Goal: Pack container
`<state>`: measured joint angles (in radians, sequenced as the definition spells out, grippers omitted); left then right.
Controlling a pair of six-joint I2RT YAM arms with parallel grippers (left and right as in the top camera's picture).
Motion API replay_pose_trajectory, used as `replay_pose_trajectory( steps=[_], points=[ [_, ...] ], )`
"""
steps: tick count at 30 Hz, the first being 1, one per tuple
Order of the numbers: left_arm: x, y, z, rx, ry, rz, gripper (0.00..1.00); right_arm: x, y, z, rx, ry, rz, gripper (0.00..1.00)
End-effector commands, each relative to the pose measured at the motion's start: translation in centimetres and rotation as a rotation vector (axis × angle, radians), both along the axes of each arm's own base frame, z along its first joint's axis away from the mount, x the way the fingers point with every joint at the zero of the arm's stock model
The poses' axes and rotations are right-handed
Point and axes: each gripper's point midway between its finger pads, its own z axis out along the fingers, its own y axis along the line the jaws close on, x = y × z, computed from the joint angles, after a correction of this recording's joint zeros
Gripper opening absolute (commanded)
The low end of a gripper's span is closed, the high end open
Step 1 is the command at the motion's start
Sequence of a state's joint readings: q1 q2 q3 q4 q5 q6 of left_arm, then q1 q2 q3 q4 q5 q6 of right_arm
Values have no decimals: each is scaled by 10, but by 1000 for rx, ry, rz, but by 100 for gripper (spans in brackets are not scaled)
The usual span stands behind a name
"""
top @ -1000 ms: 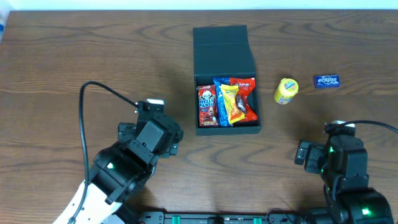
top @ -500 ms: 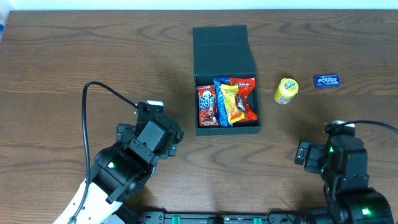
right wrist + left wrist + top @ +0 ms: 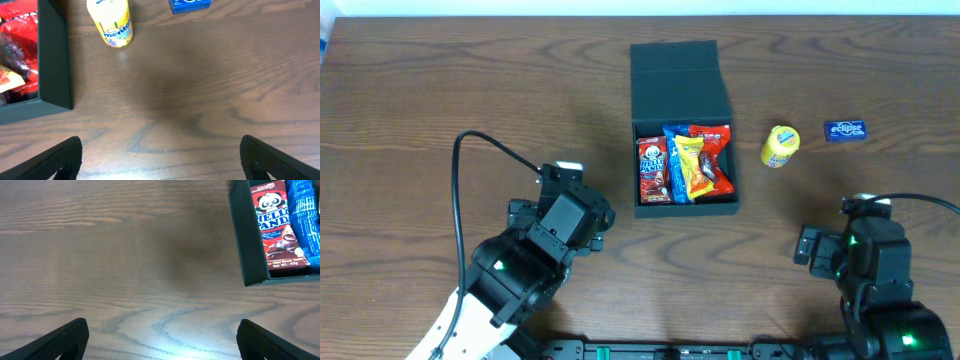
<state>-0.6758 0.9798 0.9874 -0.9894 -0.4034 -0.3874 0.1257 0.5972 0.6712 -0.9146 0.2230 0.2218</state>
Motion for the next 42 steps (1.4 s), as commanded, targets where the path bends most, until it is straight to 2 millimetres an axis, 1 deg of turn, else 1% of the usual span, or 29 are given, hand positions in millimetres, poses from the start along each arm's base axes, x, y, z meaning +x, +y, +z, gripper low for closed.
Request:
replay_pose_trajectory(
  steps=[1, 3, 5, 8, 15, 18, 22, 24, 26, 27, 29, 30, 34, 39, 42],
  points=[
    [0, 4, -1, 25, 2, 0, 95, 0, -2, 1, -9, -4, -5, 99],
    [0, 4, -1, 25, 2, 0, 95, 1, 0, 1, 5, -6, -2, 99],
    [0, 4, -1, 25, 2, 0, 95, 1, 10, -1, 63, -2, 25, 99],
    [0, 4, -1, 25, 2, 0, 95, 3, 12, 1, 73, -11, 34, 99],
    [0, 4, -1, 25, 2, 0, 95, 18, 12, 10, 72, -84, 28, 99],
    [0, 4, -1, 25, 2, 0, 96, 32, 13, 6, 67, -74, 24, 99],
    [0, 4, -1, 25, 2, 0, 96, 59, 9, -14, 25, -15, 5, 99],
    [0, 4, -1, 25, 2, 0, 95, 72, 7, -28, 2, 21, -9, 99],
    [0, 4, -1, 25, 2, 0, 95, 85, 8, -45, -4, 56, -10, 99],
    [0, 4, -1, 25, 2, 0, 95, 92, 9, -56, -6, 80, -9, 99],
    [0, 4, -1, 25, 2, 0, 96, 101, 10, -71, -10, 106, -10, 99],
    [0, 4, -1, 25, 2, 0, 96, 108, 11, -79, -10, 107, -10, 99],
    [0, 4, -1, 25, 2, 0, 95, 131, 18, -98, -3, 46, 5, 99],
    [0, 4, -1, 25, 2, 0, 95, 143, 30, -115, 6, -56, 76, 99],
    [0, 4, -1, 25, 2, 0, 95, 146, 39, -119, 40, -101, 121, 99]
  ],
)
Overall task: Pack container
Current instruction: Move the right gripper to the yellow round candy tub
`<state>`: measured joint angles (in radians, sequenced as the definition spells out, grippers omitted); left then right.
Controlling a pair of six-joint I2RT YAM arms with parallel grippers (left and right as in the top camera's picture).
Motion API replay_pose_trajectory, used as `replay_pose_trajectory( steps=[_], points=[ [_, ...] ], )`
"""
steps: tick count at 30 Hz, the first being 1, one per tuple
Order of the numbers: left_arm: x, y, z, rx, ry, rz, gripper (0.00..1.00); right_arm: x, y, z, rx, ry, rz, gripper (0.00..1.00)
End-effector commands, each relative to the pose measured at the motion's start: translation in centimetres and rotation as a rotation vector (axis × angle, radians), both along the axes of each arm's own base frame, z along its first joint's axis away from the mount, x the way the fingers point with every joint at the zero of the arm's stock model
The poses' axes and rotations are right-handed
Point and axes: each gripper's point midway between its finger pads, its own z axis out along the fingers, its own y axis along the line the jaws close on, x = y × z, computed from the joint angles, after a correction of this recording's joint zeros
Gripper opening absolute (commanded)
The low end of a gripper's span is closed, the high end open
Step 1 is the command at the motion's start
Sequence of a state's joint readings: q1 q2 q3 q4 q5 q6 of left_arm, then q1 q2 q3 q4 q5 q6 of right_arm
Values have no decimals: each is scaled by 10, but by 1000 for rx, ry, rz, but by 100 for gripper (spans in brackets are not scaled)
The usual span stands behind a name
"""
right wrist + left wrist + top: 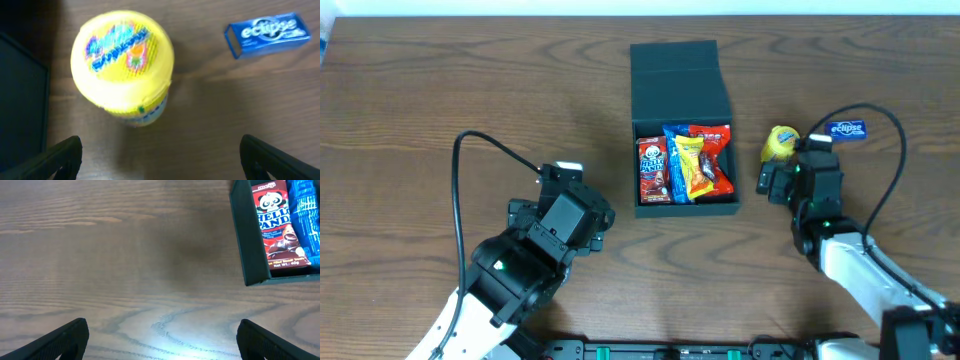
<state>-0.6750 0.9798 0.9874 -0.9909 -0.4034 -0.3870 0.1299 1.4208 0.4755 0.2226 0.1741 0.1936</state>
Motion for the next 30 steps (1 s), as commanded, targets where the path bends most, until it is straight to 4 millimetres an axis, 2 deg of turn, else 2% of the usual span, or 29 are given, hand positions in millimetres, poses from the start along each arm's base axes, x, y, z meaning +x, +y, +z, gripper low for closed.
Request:
replay_pose_trajectory(
  steps=[1, 11, 18, 30],
  points=[
    [0, 4, -1, 24, 0, -1, 96, -4, 11, -10, 12, 0, 67, 99],
    [0, 4, -1, 24, 0, -1, 95, 13, 13, -19, -21, -53, 96, 99],
    [0, 4, -1, 24, 0, -1, 95, 24, -2, -25, -24, -91, 51, 99],
    [0, 4, -1, 24, 0, -1, 95, 40, -6, -19, -34, -161, 57, 99]
  ],
)
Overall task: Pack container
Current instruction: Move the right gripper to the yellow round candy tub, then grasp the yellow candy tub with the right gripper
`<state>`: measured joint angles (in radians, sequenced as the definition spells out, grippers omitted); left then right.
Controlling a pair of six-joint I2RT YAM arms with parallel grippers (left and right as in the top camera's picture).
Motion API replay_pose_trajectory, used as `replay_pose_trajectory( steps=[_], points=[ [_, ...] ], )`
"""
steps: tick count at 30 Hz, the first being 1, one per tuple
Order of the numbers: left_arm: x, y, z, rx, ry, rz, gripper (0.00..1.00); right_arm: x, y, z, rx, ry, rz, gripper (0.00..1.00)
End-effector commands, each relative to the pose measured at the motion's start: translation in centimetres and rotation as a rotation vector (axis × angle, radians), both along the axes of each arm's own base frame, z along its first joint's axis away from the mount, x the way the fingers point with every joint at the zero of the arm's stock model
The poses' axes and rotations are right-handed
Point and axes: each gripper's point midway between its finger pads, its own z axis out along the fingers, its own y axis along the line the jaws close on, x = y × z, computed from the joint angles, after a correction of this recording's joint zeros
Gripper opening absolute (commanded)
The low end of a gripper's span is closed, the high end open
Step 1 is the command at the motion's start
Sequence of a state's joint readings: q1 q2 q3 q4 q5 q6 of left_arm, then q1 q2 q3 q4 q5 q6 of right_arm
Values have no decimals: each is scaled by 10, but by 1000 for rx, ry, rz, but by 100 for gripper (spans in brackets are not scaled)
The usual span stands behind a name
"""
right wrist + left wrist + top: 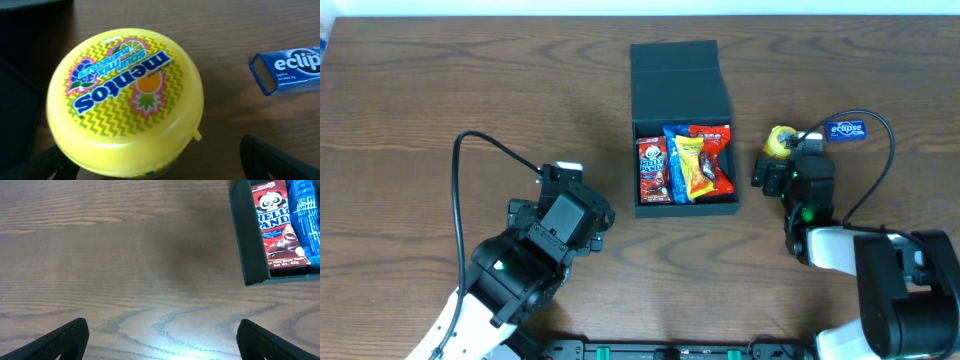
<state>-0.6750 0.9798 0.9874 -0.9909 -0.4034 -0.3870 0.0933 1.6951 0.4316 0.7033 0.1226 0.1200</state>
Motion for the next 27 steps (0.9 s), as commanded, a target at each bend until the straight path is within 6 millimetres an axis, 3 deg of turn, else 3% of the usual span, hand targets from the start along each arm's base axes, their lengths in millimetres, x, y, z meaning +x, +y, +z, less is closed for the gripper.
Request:
replay_pose_trajectory(
  steps=[1, 7, 21, 27],
  points=[
    [0, 4, -1, 24, 0, -1, 95, 6, -3, 3, -32, -11, 23, 100],
    [0, 4, -1, 24, 0, -1, 95, 15, -2, 11, -44, -36, 48, 99],
    [0, 4, -1, 24, 0, -1, 95, 35, -5, 0, -41, -24, 41, 99],
    [0, 4, -1, 23, 0, -1, 95, 42, -5, 7, -39, -70, 40, 99]
  ],
)
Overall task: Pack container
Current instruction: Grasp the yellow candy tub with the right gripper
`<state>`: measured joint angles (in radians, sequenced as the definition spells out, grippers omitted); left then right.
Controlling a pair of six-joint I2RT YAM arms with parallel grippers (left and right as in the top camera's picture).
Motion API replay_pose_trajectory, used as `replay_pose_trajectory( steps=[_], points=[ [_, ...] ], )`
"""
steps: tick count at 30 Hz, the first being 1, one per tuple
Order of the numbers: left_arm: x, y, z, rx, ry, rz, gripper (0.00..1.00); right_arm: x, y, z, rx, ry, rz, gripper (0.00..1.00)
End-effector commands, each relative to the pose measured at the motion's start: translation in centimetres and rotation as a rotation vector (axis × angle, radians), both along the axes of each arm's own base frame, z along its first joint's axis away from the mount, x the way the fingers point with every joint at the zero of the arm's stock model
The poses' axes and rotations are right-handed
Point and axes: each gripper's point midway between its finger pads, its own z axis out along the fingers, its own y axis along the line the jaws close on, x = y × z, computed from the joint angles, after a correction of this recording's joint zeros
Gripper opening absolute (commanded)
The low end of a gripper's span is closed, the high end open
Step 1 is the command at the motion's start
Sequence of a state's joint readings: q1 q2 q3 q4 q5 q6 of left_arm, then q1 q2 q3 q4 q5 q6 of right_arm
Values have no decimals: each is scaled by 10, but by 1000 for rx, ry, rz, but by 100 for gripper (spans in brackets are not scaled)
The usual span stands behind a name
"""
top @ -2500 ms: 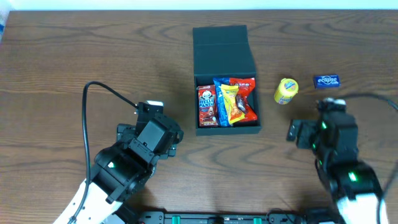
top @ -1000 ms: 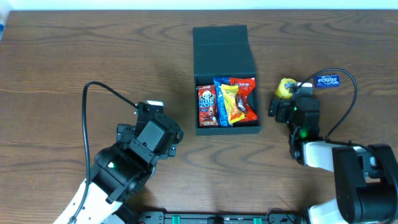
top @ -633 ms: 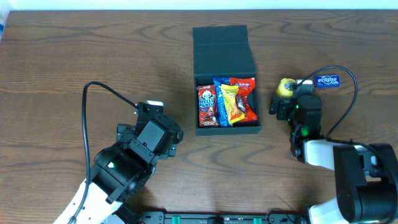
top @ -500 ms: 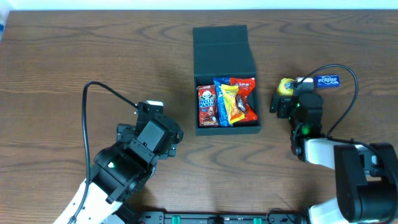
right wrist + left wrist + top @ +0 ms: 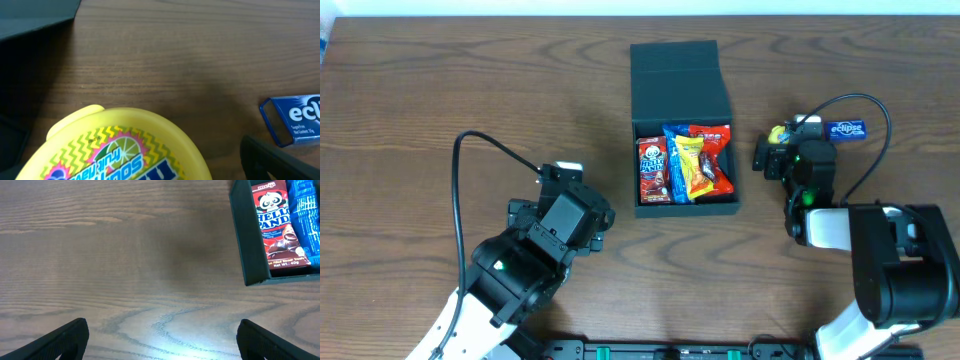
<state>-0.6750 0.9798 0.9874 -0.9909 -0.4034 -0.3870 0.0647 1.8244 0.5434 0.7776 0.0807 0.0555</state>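
Note:
The dark box lies open mid-table with its lid folded back. It holds a red Hello Panda pack and blue, yellow and red wrappers. A yellow Mentos bottle stands just right of the box. My right gripper is open and low around the bottle; one dark finger shows to the bottle's right, the other is hidden. In the overhead view the right gripper covers most of the bottle. My left gripper hangs open over bare wood left of the box.
A blue Eclipse gum pack lies right of the bottle, also seen as the blue pack near my right finger. The box wall sits at the right of the left wrist view. A black cable loops behind the left arm.
My right gripper has moved a little farther forward and lower over the Mentos bottle, whose lid now fills the bottom of the wrist view. The left arm has not moved.
At first my right gripper hovered open near the table's front edge, far from the bottle. Then it was close behind the bottle. Then the lid filled its view, and now the open fingers straddle the bottle. The left gripper stayed open and still.

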Motion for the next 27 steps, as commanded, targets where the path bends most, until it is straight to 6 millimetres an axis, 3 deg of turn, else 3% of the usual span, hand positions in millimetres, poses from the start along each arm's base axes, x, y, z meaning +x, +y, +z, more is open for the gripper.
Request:
replay_pose_trajectory(
  steps=[1, 11, 14, 20, 27],
  points=[
    [0, 4, -1, 24, 0, -1, 96, 6, -3, 4, -9, -20, 0, 99],
    [0, 4, -1, 24, 0, -1, 95, 6, -4, 5, -11, -22, -4, 99],
    [0, 4, -1, 24, 0, -1, 95, 5, -11, 5, -31, -23, -42, 91],
    [0, 4, -1, 24, 0, -1, 95, 5, -12, 5, -35, -21, -50, 47],
    [0, 4, -1, 24, 0, -1, 95, 4, -12, 3, -36, -15, -49, 39]
  ],
)
